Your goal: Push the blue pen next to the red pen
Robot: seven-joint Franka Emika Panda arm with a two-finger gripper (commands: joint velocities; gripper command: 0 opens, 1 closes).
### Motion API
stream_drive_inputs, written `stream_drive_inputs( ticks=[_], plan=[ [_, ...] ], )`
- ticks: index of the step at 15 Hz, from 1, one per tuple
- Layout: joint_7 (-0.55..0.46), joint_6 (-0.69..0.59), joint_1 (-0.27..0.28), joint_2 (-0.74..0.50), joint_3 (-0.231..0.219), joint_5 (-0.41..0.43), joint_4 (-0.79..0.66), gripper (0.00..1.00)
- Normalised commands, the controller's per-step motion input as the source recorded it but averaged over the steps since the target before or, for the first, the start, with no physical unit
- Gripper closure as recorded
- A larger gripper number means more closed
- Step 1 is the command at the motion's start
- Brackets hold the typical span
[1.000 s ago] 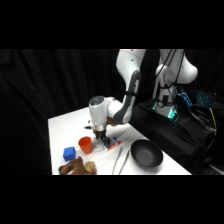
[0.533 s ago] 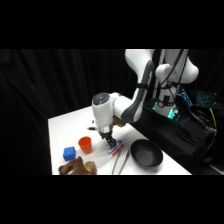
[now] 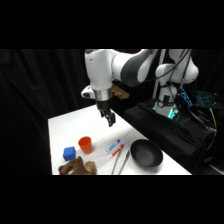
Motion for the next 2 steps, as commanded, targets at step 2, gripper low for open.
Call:
stream_drive_inputs(
  ticks=[2],
  plan=[
    [0.09, -0.46, -0.148, -0.27, 0.153, 0.145, 0.23, 0.0]
  ],
)
